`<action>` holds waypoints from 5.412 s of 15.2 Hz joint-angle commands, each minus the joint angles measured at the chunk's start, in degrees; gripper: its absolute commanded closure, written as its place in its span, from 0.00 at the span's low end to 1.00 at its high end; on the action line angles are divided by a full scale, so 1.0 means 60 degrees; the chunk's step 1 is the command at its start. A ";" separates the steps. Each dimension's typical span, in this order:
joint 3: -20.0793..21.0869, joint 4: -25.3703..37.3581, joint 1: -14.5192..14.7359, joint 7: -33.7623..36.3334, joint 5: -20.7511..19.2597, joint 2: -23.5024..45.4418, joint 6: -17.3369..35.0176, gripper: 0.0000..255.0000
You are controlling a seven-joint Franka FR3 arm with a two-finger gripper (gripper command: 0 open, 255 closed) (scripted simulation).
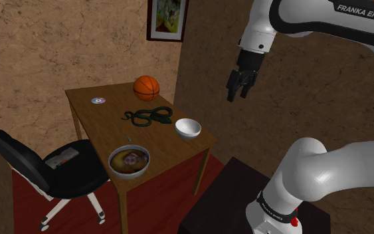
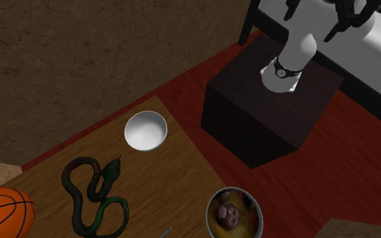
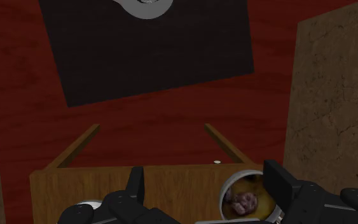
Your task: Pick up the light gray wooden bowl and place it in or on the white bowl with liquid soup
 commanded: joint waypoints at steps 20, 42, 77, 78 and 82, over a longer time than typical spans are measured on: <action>-0.2752 -0.0091 -0.0390 -0.3225 -0.0590 0.4879 0.4731 0.00; -0.3195 0.5742 -0.2044 -0.7445 0.2919 1.3487 0.6321 0.00; -0.2440 1.1121 -0.3580 -0.7694 0.3539 1.8301 0.5633 1.00; -0.2457 1.1066 -0.3565 -0.7689 0.3526 1.8199 0.5584 1.00; -0.2527 1.0884 -0.3510 -0.7663 0.3467 1.7808 0.5370 1.00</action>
